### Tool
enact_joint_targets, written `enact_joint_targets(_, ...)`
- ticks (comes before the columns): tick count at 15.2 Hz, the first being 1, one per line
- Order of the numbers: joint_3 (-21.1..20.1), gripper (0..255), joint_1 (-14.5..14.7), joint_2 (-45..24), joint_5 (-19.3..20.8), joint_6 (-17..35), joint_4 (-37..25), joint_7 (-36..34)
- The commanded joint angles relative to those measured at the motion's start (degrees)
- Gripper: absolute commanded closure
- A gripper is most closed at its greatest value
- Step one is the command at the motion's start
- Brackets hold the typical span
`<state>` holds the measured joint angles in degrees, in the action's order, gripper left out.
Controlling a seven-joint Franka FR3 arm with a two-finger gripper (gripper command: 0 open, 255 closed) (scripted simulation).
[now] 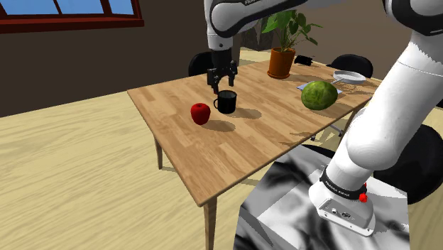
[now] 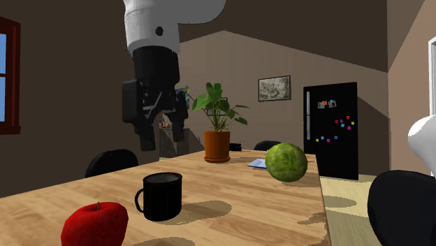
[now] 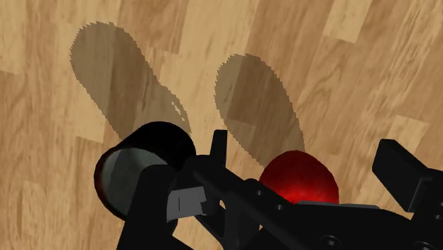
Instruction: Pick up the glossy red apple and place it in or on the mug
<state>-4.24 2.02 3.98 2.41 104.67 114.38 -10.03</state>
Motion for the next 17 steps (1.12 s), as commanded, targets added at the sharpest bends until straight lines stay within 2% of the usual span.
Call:
enact_joint_targets(1, -0.3, 0, 0.19, -4.49, 0.23, 1.28, -3.39, -1.22)
enact_joint_targets(9, -0.65, 0, 1.42, -22.34, 1.42, 1.56, -21.65, -5.15)
enact_joint_targets(17, -0.52, 0, 1.29, -23.25, 1.61, 7.06, -17.05, -5.3)
